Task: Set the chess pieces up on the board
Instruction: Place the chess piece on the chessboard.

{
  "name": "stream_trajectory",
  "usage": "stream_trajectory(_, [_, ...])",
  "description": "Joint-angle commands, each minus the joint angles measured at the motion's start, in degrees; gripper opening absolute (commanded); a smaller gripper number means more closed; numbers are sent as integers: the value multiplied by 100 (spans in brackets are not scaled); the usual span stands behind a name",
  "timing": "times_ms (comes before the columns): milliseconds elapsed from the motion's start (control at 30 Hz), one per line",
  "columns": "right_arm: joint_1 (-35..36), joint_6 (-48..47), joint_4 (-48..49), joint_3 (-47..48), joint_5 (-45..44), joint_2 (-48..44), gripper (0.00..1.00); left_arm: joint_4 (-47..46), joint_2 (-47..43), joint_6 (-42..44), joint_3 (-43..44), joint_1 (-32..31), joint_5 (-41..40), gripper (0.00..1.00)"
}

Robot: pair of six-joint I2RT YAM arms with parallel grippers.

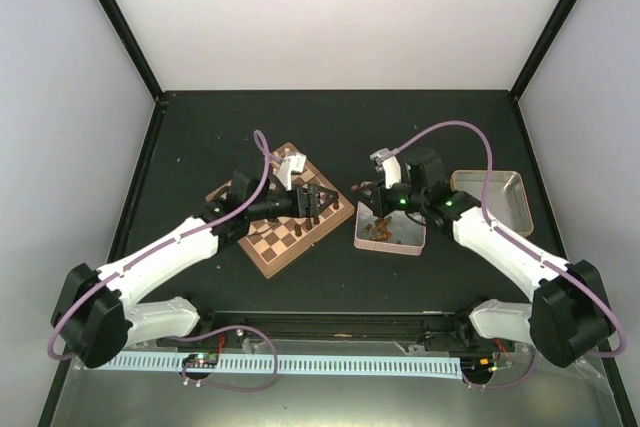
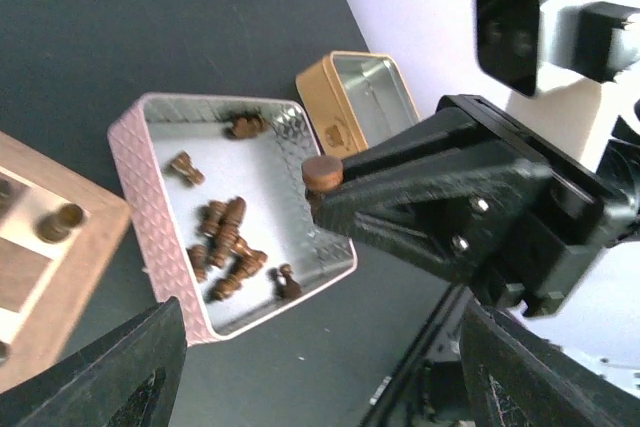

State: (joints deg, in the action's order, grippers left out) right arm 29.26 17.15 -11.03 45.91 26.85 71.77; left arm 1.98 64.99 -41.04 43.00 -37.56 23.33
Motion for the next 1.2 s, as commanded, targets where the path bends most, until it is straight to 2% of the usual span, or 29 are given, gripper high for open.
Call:
stream_trajectory(0, [281,-458,743,-126,1100,-250,4,-619,343,-1018,321,30,990,77])
stream_trajectory(167, [602,-731,788,-11,1117,-272,4,-776,489,-1275,329,37,1038,73])
stream_trajectory(433, [695,-647,798,134,971,-161,5,-662,593,-1297,243,48,956,42])
stream_trajectory(667, [755,-690,832,122,1070,-146,4,-1019,804,-1610,169,52,1235,34])
stream_trajectory(767, [791,-701,858,133,1042,-146,4,-1058,1045,-1535,189,55,1327,26])
stream_trajectory(867, [796,-637,939,138,962,-183,5,-1074,1151,-1529,146,56,1448,23])
stream_trajectory(967, [804,-523,1045,112,747,-227,5,-1306,1169,-1635,58,49,1650,11])
stream_trajectory(1067, [801,-349,1099,85,488,-263,10,-1326,1088,-1666,16,48,1636,5])
stream_trajectory(1167, [799,24,1204,13,327,-351,22,-1349,966,-1747,0,79,1532,3])
